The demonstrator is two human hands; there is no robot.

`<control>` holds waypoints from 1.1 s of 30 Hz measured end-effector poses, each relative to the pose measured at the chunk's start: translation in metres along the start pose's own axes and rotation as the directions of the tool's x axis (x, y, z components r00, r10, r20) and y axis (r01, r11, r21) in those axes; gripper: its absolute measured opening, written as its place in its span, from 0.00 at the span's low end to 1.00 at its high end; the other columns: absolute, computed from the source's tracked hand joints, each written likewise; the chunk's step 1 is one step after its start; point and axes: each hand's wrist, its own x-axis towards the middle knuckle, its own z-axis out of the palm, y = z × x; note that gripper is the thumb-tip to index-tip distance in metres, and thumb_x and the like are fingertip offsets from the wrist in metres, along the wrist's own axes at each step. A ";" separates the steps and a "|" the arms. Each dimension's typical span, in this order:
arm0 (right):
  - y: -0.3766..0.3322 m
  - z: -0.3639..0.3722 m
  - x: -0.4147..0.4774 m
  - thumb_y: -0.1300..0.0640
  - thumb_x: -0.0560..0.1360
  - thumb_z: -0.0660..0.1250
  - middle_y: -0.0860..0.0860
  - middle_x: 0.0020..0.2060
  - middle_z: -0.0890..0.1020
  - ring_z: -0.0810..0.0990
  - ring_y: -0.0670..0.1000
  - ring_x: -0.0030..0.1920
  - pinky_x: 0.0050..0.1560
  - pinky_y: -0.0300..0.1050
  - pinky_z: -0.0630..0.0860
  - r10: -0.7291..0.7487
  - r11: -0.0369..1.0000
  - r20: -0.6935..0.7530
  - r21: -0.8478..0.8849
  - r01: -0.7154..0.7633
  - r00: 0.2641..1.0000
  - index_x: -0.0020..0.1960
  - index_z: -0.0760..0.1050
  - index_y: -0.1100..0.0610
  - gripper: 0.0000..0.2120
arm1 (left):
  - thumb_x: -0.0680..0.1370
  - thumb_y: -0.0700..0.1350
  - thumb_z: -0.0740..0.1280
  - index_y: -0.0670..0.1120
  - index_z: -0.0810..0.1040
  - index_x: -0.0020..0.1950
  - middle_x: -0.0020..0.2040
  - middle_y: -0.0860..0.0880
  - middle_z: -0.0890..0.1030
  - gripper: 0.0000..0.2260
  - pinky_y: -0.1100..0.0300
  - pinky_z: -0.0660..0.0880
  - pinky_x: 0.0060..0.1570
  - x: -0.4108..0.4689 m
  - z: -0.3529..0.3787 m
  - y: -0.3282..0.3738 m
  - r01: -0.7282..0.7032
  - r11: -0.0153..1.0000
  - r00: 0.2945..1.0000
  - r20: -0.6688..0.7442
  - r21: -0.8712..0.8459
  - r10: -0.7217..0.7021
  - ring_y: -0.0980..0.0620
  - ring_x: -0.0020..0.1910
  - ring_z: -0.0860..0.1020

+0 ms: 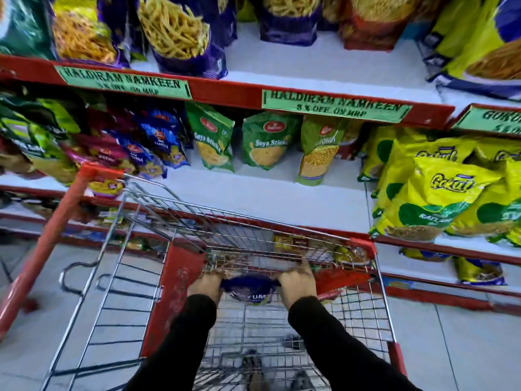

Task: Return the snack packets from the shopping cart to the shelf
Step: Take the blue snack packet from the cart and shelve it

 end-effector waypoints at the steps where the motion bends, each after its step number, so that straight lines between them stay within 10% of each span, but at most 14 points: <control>1: 0.002 -0.003 -0.003 0.54 0.80 0.59 0.52 0.44 0.86 0.82 0.55 0.55 0.80 0.60 0.45 0.001 1.000 -0.042 0.018 0.000 0.999 0.54 0.81 0.51 0.11 | 0.78 0.44 0.61 0.51 0.76 0.61 0.56 0.44 0.82 0.13 0.52 0.77 0.54 -0.004 -0.002 0.000 0.002 1.000 1.000 -0.027 -0.006 -0.002 0.42 0.56 0.81; 11: 0.040 -0.075 -0.076 0.46 0.77 0.64 0.44 0.55 0.85 0.77 0.47 0.63 0.80 0.57 0.46 0.034 0.902 -0.354 0.414 0.124 0.935 0.53 0.81 0.46 0.09 | 0.69 0.45 0.74 0.46 0.85 0.42 0.38 0.46 0.85 0.05 0.66 0.73 0.39 -0.078 -0.062 -0.002 -0.273 0.839 0.915 -0.398 -0.470 0.074 0.55 0.37 0.82; 14: 0.049 -0.105 -0.096 0.48 0.74 0.70 0.47 0.49 0.87 0.80 0.50 0.56 0.75 0.57 0.63 0.111 0.763 -0.526 0.589 0.267 0.843 0.49 0.83 0.48 0.06 | 0.67 0.38 0.77 0.46 0.82 0.40 0.34 0.53 0.82 0.06 0.80 0.71 0.37 -0.101 -0.092 0.012 -0.312 0.650 0.906 -0.423 -0.693 -0.017 0.65 0.31 0.77; 19: 0.050 -0.171 -0.114 0.56 0.74 0.73 0.50 0.45 0.85 0.81 0.40 0.48 0.52 0.41 0.78 0.255 0.377 -0.589 0.791 0.482 0.767 0.47 0.81 0.55 0.04 | 0.72 0.37 0.73 0.47 0.78 0.38 0.37 0.52 0.81 0.07 0.73 0.75 0.34 -0.128 -0.156 0.043 -0.452 0.338 0.874 -0.486 -0.825 -0.017 0.57 0.37 0.78; 23: 0.054 -0.240 -0.116 0.56 0.74 0.74 0.50 0.43 0.85 0.82 0.46 0.45 0.49 0.41 0.78 0.336 0.199 -0.644 0.761 0.617 0.687 0.46 0.81 0.55 0.04 | 0.73 0.44 0.72 0.38 0.77 0.46 0.45 0.44 0.83 0.10 0.56 0.80 0.46 -0.130 -0.221 0.067 -0.551 0.118 0.832 -0.555 -0.826 -0.005 0.45 0.46 0.81; 28: 0.056 -0.343 -0.114 0.61 0.74 0.73 0.41 0.28 0.76 0.71 0.41 0.33 0.36 0.35 0.70 0.410 0.091 -0.740 0.616 0.783 0.534 0.33 0.79 0.48 0.13 | 0.75 0.42 0.70 0.44 0.80 0.47 0.44 0.49 0.87 0.03 0.61 0.81 0.41 -0.132 -0.317 0.105 -0.639 -0.100 0.767 -0.642 -0.763 -0.003 0.53 0.42 0.85; 31: 0.060 -0.399 -0.100 0.57 0.73 0.75 0.47 0.33 0.76 0.72 0.46 0.38 0.43 0.44 0.71 0.491 0.040 -0.736 0.554 0.832 0.466 0.36 0.78 0.50 0.09 | 0.69 0.51 0.76 0.37 0.74 0.63 0.59 0.44 0.82 0.28 0.55 0.79 0.56 -0.132 -0.373 0.129 -0.671 -0.223 0.736 -0.673 -0.707 -0.077 0.49 0.55 0.82; 33: 0.064 -0.433 -0.087 0.52 0.71 0.76 0.50 0.36 0.76 0.72 0.47 0.40 0.46 0.48 0.73 0.518 0.040 -0.742 0.519 0.854 0.426 0.41 0.79 0.53 0.07 | 0.72 0.47 0.74 0.39 0.77 0.57 0.50 0.47 0.85 0.18 0.60 0.80 0.50 -0.127 -0.406 0.145 -0.682 -0.288 0.719 -0.688 -0.673 -0.094 0.54 0.47 0.83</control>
